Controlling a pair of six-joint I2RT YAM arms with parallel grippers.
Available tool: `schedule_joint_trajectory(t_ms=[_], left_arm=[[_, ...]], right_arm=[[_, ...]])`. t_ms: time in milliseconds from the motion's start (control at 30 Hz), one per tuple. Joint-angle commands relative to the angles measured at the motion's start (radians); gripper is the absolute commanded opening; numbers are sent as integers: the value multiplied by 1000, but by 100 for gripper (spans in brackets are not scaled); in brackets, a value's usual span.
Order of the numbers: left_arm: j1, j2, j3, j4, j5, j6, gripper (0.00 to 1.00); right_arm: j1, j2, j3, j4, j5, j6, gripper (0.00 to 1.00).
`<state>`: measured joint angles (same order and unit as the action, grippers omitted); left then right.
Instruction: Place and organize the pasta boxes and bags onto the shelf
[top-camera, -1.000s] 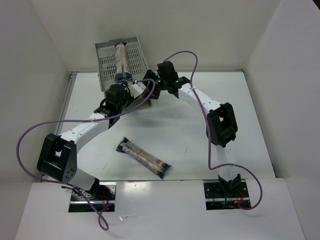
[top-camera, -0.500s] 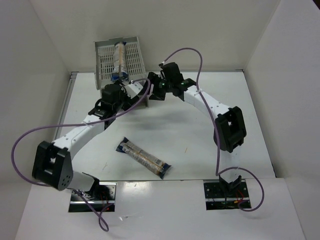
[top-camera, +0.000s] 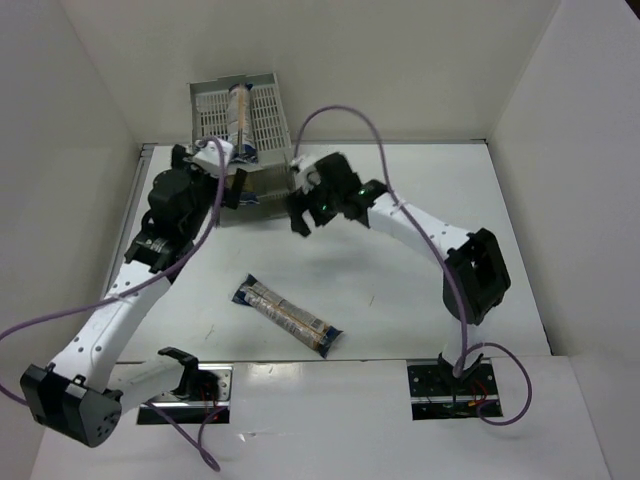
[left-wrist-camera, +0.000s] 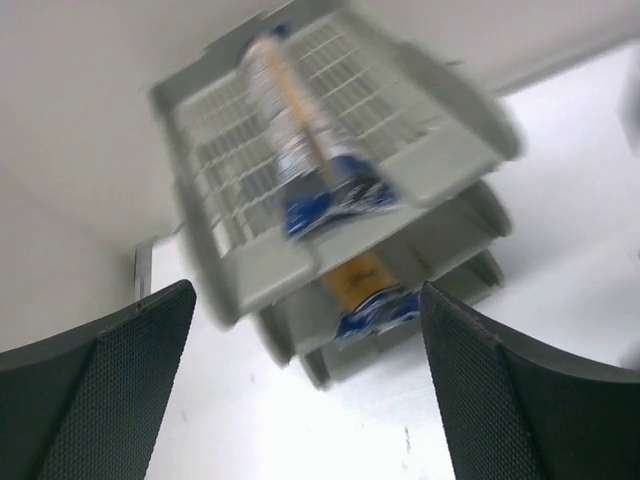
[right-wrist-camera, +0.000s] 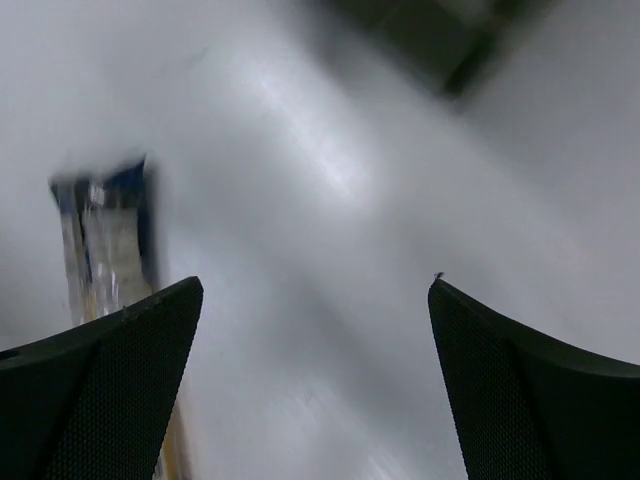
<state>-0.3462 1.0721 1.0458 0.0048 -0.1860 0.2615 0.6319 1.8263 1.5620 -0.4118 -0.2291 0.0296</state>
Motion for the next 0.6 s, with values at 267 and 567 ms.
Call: schedule_joint_trajectory(t_ms=[267, 567], left_arm=[[449, -259, -138, -215, 94, -514, 100], [628, -399, -224, -272, 232, -597, 100]], right_arm=[[344, -105, -212, -133, 80, -448, 99], [408, -71, -293, -107, 120, -415, 100]])
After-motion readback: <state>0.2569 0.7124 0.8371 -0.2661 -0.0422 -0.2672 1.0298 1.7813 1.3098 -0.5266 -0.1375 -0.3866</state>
